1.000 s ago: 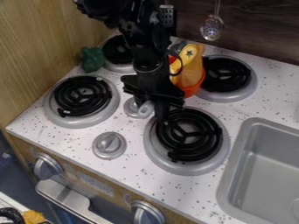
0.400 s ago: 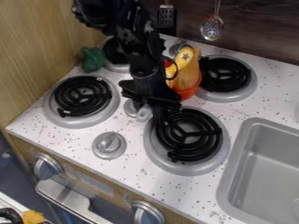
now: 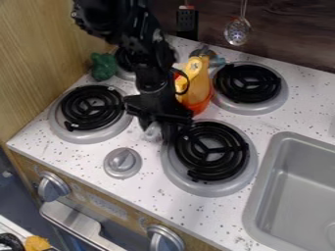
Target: Moved the orange pot between the four burner
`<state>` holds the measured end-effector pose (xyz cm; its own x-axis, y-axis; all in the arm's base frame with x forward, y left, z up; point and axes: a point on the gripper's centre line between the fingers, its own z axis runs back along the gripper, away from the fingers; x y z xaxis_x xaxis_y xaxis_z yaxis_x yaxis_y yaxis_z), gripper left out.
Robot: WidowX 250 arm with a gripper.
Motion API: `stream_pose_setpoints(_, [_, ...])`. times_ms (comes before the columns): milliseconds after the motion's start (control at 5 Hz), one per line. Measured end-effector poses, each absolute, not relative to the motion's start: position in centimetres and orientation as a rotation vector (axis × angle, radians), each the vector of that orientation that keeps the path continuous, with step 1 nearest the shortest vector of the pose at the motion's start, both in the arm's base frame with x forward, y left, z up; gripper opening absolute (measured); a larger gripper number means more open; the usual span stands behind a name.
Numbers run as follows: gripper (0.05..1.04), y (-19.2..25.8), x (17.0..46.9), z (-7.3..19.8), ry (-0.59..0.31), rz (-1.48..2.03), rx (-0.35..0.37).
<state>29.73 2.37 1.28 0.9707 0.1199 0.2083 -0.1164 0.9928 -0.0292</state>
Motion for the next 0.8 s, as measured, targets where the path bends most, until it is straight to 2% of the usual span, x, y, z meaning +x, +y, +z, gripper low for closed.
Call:
stream_pose_setpoints(200, [0.426,2.49,29.09,1.32,-0.206,0.141,-0.006])
stream_pose_setpoints(400, [0.55,2.12,29.29,1.32,-0.216,0.14,-0.03])
stream_pose_setpoints(600, [0.837,2.34,29.37,1.32,-0.225,0.131,-0.015])
stream_pose_setpoints(800, [0.997,2.37,29.32,1.74,-0.226,0.118,0.001])
